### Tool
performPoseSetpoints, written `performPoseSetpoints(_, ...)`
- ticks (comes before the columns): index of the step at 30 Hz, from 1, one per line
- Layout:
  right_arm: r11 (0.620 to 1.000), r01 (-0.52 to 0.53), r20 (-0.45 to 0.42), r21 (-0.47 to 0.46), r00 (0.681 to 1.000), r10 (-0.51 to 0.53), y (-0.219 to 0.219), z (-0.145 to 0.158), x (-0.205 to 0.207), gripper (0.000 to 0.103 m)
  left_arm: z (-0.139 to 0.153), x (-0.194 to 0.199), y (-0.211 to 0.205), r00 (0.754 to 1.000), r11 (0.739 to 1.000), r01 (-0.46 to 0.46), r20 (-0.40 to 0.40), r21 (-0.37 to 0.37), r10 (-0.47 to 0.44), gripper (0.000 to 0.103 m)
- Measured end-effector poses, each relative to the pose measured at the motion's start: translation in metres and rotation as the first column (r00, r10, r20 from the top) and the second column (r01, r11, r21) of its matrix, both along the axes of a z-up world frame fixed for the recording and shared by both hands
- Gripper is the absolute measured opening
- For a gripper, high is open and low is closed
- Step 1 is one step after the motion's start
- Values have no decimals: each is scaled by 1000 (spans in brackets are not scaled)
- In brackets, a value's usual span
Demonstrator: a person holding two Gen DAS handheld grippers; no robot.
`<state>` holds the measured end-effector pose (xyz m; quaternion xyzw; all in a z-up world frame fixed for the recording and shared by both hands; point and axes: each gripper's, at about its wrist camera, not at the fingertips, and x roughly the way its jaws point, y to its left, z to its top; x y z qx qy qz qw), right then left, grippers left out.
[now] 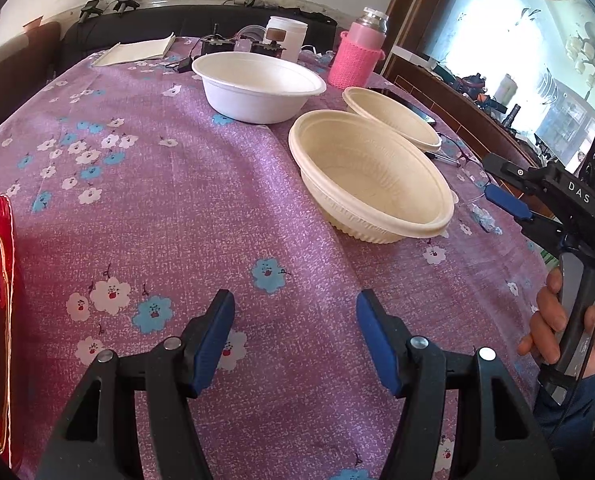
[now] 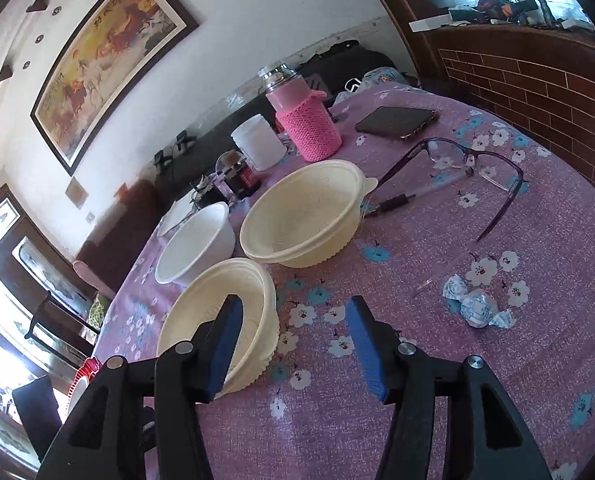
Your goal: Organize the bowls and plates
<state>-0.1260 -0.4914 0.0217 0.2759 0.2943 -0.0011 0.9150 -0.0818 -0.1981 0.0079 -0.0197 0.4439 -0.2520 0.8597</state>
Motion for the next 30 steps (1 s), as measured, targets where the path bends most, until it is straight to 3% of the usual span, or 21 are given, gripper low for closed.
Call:
performPoseSetpoints(2, 1000, -10, 5, -11, 1000, 10, 0, 1, 2, 58, -1, 1, -1, 1000, 1000, 2, -5, 2, -2, 62)
performPoseSetpoints(5, 984, 20, -31, -180, 999, -26, 13, 3, 8, 60, -1, 1, -2, 1000, 1000, 8, -7, 6, -8, 62)
performPoseSetpoints(9, 986, 28, 1, -167, 1000, -28, 12, 4, 3, 73, -1, 0, -4, 1000, 1000, 24, -1, 5, -24, 62)
performPoseSetpoints(11, 974, 62, -9, -218, 998, -66, 15, 4, 3, 74, 0, -1, -5, 1000, 1000, 29, 1, 7, -29, 62)
performPoseSetpoints(15, 951, 27, 1, -308, 1000, -28, 31, 9, 2, 78, -1, -1, -5, 999, 999, 44, -4, 8, -44, 62)
performPoseSetpoints(19, 984, -37, 14, -174, 999, 40, 20, 2, 7, 77, -2, -1, -7, 999, 999, 50, -11, 12, -50, 62)
performPoseSetpoints(22, 992, -66, 20, -105, 997, 68, 16, -3, 8, 59, -2, -1, -8, 999, 998, 52, -10, 19, -52, 63)
performPoseSetpoints(30, 995, -92, 26, -30, 995, 93, 15, -8, 11, 59, -2, 0, -11, 999, 998, 52, -10, 31, -51, 66)
